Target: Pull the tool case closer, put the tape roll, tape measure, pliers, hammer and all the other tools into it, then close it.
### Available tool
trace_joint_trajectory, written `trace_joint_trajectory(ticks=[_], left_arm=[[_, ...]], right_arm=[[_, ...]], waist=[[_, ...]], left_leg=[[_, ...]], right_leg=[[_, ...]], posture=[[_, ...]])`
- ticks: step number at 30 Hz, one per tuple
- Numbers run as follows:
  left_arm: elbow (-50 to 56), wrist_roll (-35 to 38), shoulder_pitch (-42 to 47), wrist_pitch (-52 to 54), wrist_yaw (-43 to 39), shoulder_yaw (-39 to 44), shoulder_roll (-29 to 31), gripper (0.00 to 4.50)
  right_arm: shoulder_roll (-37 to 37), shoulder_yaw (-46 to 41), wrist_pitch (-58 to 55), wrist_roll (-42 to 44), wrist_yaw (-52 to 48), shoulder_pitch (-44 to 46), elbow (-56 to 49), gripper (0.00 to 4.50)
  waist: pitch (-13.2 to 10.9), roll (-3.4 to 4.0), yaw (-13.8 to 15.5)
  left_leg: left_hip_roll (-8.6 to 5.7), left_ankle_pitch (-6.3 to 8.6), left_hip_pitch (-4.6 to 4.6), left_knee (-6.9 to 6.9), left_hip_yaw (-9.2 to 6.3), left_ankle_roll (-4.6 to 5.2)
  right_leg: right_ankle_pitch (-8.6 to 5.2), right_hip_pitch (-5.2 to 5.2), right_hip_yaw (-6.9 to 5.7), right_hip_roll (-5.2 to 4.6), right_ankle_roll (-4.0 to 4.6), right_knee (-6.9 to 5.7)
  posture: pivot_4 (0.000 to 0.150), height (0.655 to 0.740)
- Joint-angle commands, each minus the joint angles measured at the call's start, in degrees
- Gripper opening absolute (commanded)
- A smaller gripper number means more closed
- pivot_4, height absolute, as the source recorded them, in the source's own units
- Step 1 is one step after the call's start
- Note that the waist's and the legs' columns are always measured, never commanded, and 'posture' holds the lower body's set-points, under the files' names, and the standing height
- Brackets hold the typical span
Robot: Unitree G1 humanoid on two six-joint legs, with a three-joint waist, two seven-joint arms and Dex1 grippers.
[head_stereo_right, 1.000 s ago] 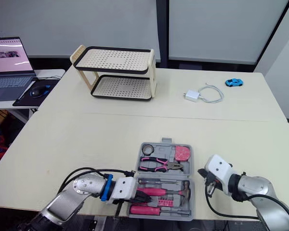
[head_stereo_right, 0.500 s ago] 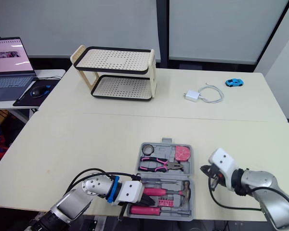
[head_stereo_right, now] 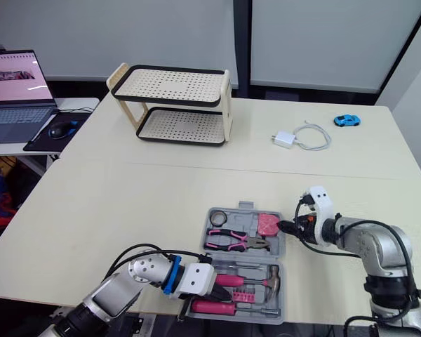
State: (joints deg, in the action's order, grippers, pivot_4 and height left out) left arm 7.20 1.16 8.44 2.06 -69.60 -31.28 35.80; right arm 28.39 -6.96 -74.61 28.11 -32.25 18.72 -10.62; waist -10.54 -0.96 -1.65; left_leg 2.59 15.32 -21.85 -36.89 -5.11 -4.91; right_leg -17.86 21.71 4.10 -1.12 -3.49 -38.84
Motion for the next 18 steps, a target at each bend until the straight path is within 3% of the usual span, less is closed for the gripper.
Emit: trace_joint_trajectory(ticks=[1,18], left_arm=[[-1.23,-2.26,-1.4,0.37,-0.12,-1.78,0.85,0.0],[-2.57,-2.84,-0.56,-0.06,-1.72,-2.2,1.72,0.0]], right_arm=[[-1.77,0.15,-0.26,0.13,1.73,1.65,2.51,4.49],[-10.17,3.04,-2.32,2.35,1.55,7.04,11.36,4.49]], waist=[[0.01,0.01,-0.05],[0.14,0.15,-0.9]], left_leg=[[0.0,0.0,0.01,0.01,-0.01,0.0],[0.04,0.0,0.1,0.02,-0.01,0.01]], right_leg=[[0.0,0.0,-0.01,0.0,0.0,-0.02],[0.0,0.0,0.01,0.06,0.0,-0.09]], posture=[[0.15,0.735],[0.15,0.735]])
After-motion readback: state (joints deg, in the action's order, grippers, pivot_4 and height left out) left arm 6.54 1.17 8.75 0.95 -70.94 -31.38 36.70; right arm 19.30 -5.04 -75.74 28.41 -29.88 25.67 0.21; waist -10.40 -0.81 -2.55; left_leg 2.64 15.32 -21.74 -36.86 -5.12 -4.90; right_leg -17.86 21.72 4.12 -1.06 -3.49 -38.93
